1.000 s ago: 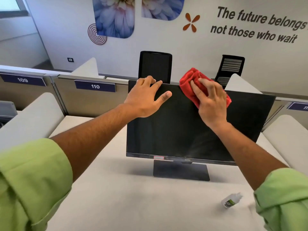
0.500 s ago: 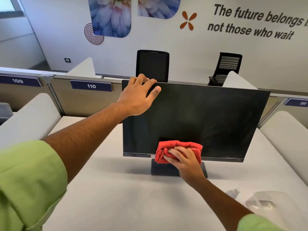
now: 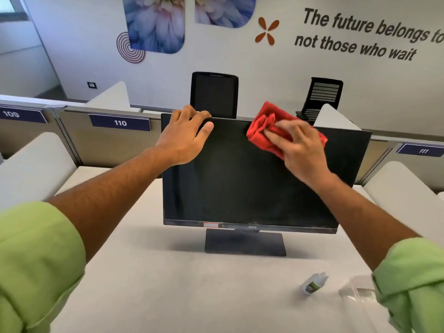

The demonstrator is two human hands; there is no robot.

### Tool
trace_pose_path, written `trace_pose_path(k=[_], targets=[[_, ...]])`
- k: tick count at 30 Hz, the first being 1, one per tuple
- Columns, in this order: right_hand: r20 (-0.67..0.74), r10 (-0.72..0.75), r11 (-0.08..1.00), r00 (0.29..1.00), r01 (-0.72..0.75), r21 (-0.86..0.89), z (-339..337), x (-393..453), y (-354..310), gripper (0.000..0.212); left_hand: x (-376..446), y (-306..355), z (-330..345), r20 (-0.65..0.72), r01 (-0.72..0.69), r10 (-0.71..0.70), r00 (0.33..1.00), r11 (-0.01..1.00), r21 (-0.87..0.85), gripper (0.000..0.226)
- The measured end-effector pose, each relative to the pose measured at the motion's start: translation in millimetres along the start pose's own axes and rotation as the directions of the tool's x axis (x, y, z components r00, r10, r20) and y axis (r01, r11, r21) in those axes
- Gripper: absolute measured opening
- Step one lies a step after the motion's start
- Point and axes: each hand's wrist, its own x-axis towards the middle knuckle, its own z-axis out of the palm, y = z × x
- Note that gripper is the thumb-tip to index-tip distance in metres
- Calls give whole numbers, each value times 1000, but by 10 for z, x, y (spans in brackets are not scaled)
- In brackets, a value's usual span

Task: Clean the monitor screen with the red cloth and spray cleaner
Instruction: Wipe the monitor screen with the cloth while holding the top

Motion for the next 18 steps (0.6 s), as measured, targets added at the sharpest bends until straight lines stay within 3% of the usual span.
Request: trace_pose_path(k=[7,12,18], targets=[[-15,126,989,992,-124,80,94,-340,-400,44,6,51,56,-20,12,-11,1000,998,59,54],[137,-74,979,988,46,199,273,-1119,-949,39,5,77,76,-41,29,-26,999,996,81,56],[323,-337,916,884,227,331,307,-1589,-1086,54,-25,218,146,-47,35,-26,999,980,196,68]])
